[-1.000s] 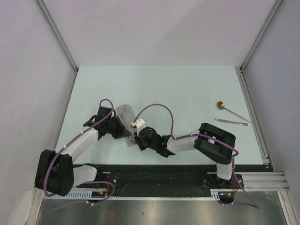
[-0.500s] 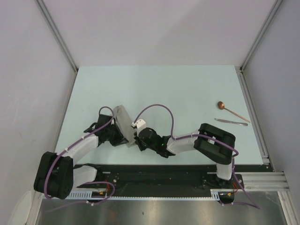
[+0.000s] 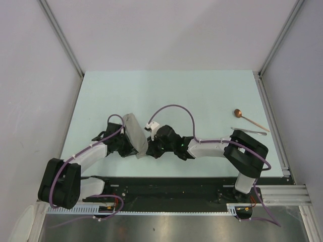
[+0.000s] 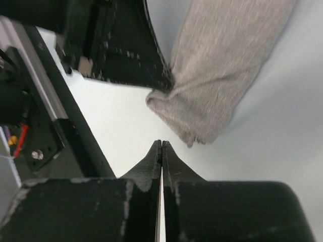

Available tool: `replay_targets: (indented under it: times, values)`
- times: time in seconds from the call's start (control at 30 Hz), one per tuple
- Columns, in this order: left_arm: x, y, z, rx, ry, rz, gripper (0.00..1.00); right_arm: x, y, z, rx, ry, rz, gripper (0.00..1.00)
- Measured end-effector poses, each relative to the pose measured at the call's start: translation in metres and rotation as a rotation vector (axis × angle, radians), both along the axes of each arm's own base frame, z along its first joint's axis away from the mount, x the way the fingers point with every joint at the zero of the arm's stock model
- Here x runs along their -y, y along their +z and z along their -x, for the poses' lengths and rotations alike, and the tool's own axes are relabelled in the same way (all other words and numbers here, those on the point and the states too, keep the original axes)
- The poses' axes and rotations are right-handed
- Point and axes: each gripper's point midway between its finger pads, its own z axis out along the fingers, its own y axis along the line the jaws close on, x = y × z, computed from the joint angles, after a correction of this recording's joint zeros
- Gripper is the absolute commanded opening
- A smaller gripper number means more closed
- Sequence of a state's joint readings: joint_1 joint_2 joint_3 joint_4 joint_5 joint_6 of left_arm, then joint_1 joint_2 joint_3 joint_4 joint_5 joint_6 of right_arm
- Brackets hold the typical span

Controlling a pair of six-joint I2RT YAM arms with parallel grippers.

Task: Fold the napkin into a case and place the utensils inside
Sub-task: Smooth out the smaller rectangle-folded napkin at the center of the board.

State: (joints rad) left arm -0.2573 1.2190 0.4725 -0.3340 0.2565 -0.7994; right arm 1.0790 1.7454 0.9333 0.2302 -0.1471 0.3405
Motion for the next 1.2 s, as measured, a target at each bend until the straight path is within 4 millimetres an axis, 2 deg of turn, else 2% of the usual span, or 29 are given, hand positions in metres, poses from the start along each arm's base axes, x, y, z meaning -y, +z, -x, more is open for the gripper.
replay_targets:
  times: [0.13, 0.27, 0.4, 0.53, 0.57, 0.63, 0.67, 0.7, 0.77, 0.83, 0.97, 1.03, 1.1, 1.2]
  values:
    - [0.0, 0.0, 0.0, 0.001, 0.0, 0.001, 0.0, -0.012, 0.019, -0.013, -0.046, 0.014, -0.063, 0.0]
    - [0.0, 0.0, 0.0, 0.002, 0.0, 0.001, 0.0, -0.044, 0.029, -0.036, -0.097, 0.039, -0.129, 0.0]
    - [0.0, 0.0, -0.001, 0.002, -0.001, 0.002, 0.0, -0.054, 0.007, -0.046, -0.177, 0.048, -0.137, 0.0]
    - [0.001, 0.001, 0.0, 0.005, -0.008, 0.004, 0.0, -0.042, -0.036, -0.041, -0.286, 0.03, -0.094, 0.0]
    - [0.001, 0.001, 0.0, 0.006, -0.013, 0.003, 0.03, -0.041, -0.043, -0.04, -0.308, 0.027, -0.095, 0.0]
    - [0.001, 0.001, 0.0, 0.012, -0.023, 0.003, 0.16, -0.042, -0.042, -0.041, -0.321, 0.037, -0.119, 0.0]
    - [0.001, 0.003, -0.001, 0.018, -0.029, 0.0, 0.31, -0.043, -0.043, -0.04, -0.327, 0.04, -0.126, 0.0]
    - [0.0, 0.005, -0.001, 0.026, -0.036, -0.004, 0.37, -0.044, -0.043, -0.04, -0.33, 0.042, -0.132, 0.0]
    - [-0.003, 0.017, -0.007, 0.061, -0.037, -0.005, 0.43, -0.046, -0.043, -0.04, -0.339, 0.046, -0.145, 0.0]
    - [-0.004, 0.036, -0.022, 0.124, -0.03, 0.005, 0.4, -0.046, -0.043, -0.04, -0.34, 0.047, -0.149, 0.0]
    - [-0.001, 0.092, -0.072, 0.286, -0.017, 0.052, 0.19, -0.047, -0.043, -0.04, -0.339, 0.047, -0.15, 0.0]
    - [0.001, 0.106, -0.093, 0.329, -0.019, 0.07, 0.14, -0.047, -0.043, -0.04, -0.338, 0.048, -0.151, 0.0]
    - [0.002, 0.107, -0.108, 0.34, -0.017, 0.079, 0.08, -0.046, -0.043, -0.04, -0.337, 0.048, -0.152, 0.0]
    - [-0.001, 0.086, -0.115, 0.284, -0.006, 0.078, 0.06, -0.046, -0.043, -0.04, -0.336, 0.048, -0.153, 0.0]
